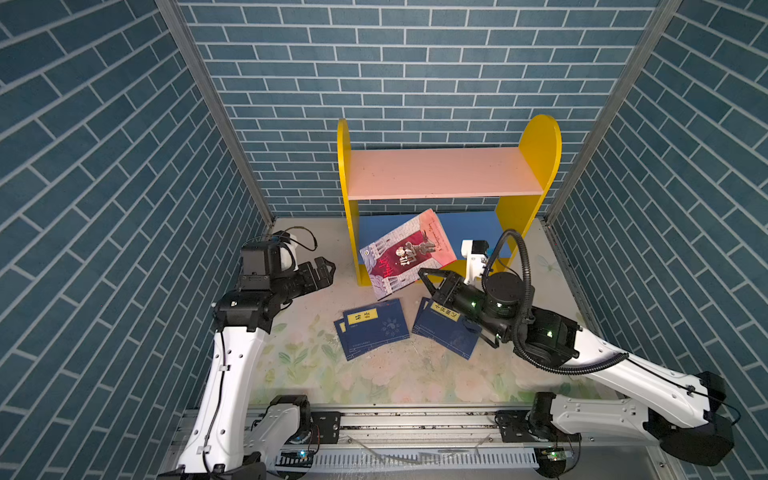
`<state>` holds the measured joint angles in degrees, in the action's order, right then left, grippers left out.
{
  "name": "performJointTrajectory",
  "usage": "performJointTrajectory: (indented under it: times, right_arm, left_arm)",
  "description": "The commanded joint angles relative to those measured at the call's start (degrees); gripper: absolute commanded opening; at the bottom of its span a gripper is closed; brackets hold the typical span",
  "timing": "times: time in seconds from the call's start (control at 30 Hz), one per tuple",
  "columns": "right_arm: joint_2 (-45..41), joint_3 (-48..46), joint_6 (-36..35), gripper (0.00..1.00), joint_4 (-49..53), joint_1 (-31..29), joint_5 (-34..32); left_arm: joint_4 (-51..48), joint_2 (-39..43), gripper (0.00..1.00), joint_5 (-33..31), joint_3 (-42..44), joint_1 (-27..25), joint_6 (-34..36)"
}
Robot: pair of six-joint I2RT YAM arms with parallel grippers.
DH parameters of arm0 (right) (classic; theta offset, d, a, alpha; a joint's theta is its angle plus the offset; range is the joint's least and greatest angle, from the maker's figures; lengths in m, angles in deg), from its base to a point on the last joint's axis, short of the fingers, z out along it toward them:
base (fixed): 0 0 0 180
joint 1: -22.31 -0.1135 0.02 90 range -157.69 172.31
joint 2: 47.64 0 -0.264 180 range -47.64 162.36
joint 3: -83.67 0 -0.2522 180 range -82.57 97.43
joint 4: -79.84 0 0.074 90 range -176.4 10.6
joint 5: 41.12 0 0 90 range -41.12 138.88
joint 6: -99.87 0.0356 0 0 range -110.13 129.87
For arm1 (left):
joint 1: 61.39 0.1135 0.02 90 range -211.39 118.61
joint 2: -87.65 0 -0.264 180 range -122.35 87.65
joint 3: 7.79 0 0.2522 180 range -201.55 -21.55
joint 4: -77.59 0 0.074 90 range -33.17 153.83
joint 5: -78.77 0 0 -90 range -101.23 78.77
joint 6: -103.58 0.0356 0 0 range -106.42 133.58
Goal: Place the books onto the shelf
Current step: 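Lift the Hamlet book with the right gripper toward the pink shelf, then lower the Hamlet book flat onto the pink upper shelf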
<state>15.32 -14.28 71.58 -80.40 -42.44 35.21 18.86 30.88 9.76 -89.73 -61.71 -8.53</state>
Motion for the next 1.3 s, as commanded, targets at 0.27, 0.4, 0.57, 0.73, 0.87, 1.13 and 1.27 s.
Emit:
performJointTrajectory:
  times: [0.27, 0.4, 0.57, 0.73, 0.87, 1.13, 1.27]
  right_arm:
    - [11.8, 19.0, -7.2, 0.0, 0.1, 7.3, 7.8]
    - [15.0, 23.1, -7.8, 0.0, -0.7, 9.4, 5.3]
    - [20.4, 28.8, -6.1, 0.0, -2.6, 12.4, 5.8]
    - [25.1, 33.5, -4.4, 0.0, -4.5, 14.1, 4.0]
    - [29.0, 38.1, -3.0, 0.0, -3.9, 15.5, 3.8]
    - [36.0, 43.4, 1.8, 0.0, -4.2, 16.3, 1.7]
    - [39.6, 46.9, 3.8, 0.0, -3.0, 17.0, 3.6]
  left_arm:
    - [1.4, -0.2, 1.0, 2.5, -7.0, 0.4, 0.9]
    - [2.6, -0.5, 1.0, 4.2, -7.8, 0.4, 0.8]
    - [2.8, -2.3, 1.0, 6.2, -9.4, 0.4, 0.8]
    - [1.9, -4.0, 1.0, 8.0, -11.3, 0.4, 0.8]
    - [2.2, -4.9, 1.0, 9.8, -12.5, 0.4, 0.6]
    - [3.3, -7.5, 1.0, 14.0, -14.2, 0.4, -1.0]
    - [3.4, -7.5, 1.0, 14.3, -13.9, 0.4, -0.9]
